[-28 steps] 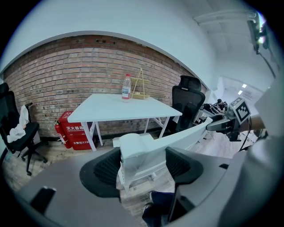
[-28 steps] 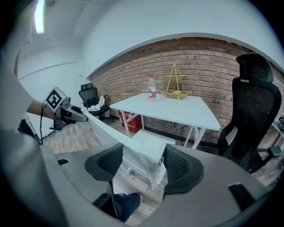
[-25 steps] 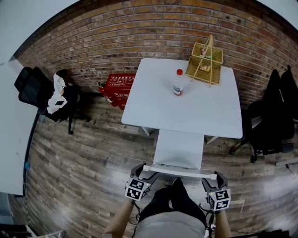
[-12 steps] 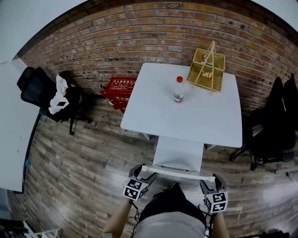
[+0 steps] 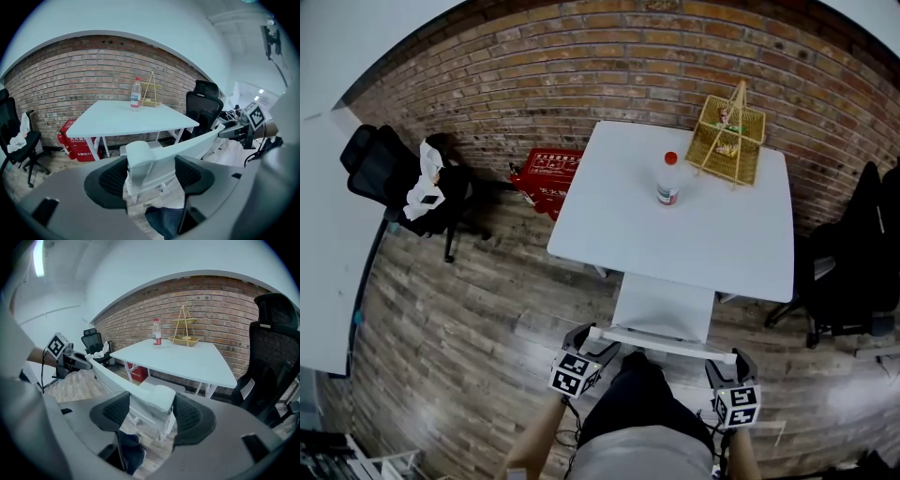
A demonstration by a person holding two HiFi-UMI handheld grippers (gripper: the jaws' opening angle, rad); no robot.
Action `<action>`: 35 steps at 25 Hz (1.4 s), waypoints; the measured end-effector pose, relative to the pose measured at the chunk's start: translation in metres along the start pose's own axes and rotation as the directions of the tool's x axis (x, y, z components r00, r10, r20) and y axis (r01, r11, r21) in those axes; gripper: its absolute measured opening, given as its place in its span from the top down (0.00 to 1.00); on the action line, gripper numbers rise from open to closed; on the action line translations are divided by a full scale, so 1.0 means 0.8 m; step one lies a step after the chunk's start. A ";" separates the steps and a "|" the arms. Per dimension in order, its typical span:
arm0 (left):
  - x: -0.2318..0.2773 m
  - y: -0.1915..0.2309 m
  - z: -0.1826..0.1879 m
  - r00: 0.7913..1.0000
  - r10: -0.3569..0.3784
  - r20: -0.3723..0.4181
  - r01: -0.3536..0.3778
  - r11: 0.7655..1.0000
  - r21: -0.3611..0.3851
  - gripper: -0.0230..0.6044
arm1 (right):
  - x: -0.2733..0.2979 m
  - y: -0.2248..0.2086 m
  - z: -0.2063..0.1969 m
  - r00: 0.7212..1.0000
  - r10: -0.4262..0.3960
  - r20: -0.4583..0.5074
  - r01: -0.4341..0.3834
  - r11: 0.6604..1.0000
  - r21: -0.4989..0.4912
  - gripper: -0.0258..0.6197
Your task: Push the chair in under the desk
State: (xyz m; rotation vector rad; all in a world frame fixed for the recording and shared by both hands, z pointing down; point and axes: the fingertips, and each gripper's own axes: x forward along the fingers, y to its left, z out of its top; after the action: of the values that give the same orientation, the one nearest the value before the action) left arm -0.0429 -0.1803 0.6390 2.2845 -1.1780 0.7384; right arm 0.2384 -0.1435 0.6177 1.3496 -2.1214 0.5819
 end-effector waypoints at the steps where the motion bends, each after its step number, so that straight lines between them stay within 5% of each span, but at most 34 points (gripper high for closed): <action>1: 0.001 0.002 0.002 1.000 0.000 0.001 0.000 1.000 0.000 0.45 | 0.002 -0.001 0.002 1.000 0.001 0.002 -0.001 1.000 -0.001 0.51; 35: 0.063 0.055 0.059 1.000 -0.013 0.015 0.013 1.000 0.012 0.45 | 0.065 -0.033 0.064 0.999 0.000 -0.051 0.000 1.000 0.014 0.51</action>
State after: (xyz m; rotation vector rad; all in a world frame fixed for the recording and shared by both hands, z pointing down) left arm -0.0432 -0.2620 0.6425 2.3096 -1.1672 0.7268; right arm 0.2333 -0.2205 0.6149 1.3284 -2.0802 0.6258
